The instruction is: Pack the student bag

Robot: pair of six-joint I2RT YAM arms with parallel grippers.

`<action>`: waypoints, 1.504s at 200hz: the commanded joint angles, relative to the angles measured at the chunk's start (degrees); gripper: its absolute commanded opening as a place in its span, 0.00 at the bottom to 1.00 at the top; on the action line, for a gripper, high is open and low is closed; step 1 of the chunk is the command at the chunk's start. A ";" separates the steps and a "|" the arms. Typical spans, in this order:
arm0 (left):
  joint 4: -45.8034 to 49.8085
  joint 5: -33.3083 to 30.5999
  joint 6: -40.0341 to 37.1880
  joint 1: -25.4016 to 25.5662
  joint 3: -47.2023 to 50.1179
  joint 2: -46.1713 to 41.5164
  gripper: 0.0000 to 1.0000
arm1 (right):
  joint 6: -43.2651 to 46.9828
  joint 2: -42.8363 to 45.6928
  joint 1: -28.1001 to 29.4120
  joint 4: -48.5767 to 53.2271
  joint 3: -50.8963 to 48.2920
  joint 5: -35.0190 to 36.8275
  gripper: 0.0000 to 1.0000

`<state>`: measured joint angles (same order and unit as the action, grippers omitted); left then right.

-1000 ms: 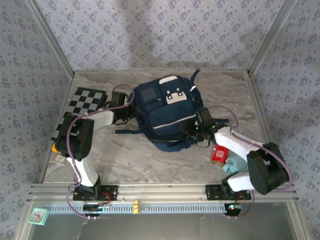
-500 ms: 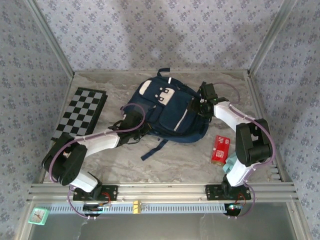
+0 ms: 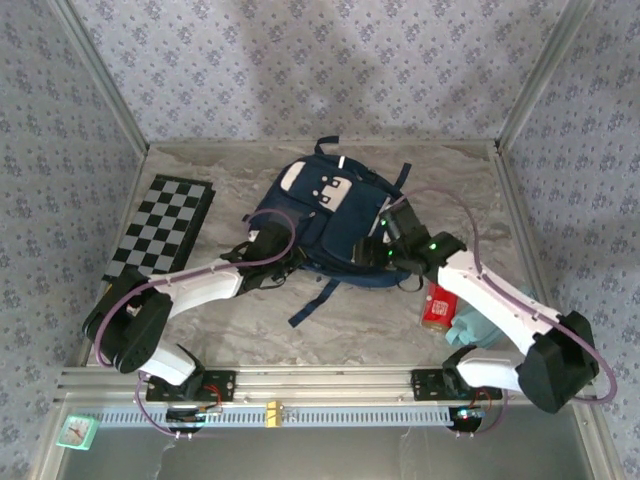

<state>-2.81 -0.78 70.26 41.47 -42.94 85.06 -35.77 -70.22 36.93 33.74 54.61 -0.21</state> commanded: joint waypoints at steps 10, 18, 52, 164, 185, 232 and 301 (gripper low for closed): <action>-3.66 2.42 1.62 1.72 -2.92 -1.93 0.00 | -7.15 -2.01 9.42 4.41 -0.67 6.47 0.68; -3.63 2.62 1.70 1.69 -2.94 -1.82 0.00 | -8.61 -3.13 12.04 4.03 -0.39 8.45 0.65; -4.40 2.59 2.61 1.90 -2.68 -2.12 0.00 | -10.72 -8.36 21.24 -5.52 -0.77 13.77 0.59; -6.38 3.35 4.17 2.08 -2.26 -3.24 0.00 | -14.56 -23.07 23.73 -14.48 5.44 23.23 0.40; -6.85 3.68 4.27 2.20 -2.08 -3.59 0.00 | -13.55 -23.52 23.08 -15.98 4.89 24.39 0.38; -7.29 4.29 4.20 3.66 -3.09 -4.27 0.00 | -12.01 -21.96 21.84 -12.55 4.27 25.39 0.32; -6.59 3.46 3.77 4.74 -4.26 -4.80 0.00 | -8.85 -23.63 21.29 -15.21 4.17 26.19 0.31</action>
<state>-4.54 -1.43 74.24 44.27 -43.48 83.99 -46.19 -93.01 59.11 19.86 58.28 22.90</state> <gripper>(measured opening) 0.070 0.312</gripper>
